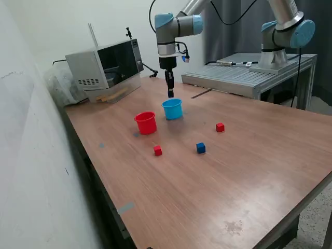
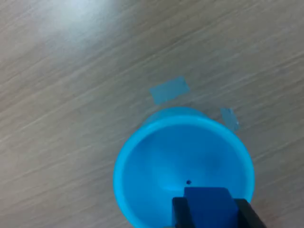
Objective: Place red objects in the red bin, and blue objects in the blue bin.
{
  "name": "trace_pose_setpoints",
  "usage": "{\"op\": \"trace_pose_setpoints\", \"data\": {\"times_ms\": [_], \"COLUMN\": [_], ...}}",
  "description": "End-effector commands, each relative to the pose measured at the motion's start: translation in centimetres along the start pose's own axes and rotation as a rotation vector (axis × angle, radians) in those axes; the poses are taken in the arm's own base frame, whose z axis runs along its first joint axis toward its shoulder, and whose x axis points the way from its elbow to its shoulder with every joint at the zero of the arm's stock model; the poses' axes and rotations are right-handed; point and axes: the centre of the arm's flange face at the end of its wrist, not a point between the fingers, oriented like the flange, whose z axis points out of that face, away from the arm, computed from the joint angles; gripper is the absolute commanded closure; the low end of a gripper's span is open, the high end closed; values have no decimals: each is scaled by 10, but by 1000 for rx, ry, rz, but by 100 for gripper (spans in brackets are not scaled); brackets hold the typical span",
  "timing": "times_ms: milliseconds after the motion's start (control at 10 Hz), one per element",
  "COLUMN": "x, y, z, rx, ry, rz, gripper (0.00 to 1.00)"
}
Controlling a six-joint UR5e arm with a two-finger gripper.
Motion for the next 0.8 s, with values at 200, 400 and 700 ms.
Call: {"op": "trace_pose_setpoints", "data": {"times_ms": [200, 400, 700], "x": [-28, -28, -18], "y": [9, 8, -1], "z": [3, 1, -15], "rx": [-1, -2, -17], "ry": [-7, -7, 2], "rz": [45, 45, 26], "gripper": [0, 0, 0]}}
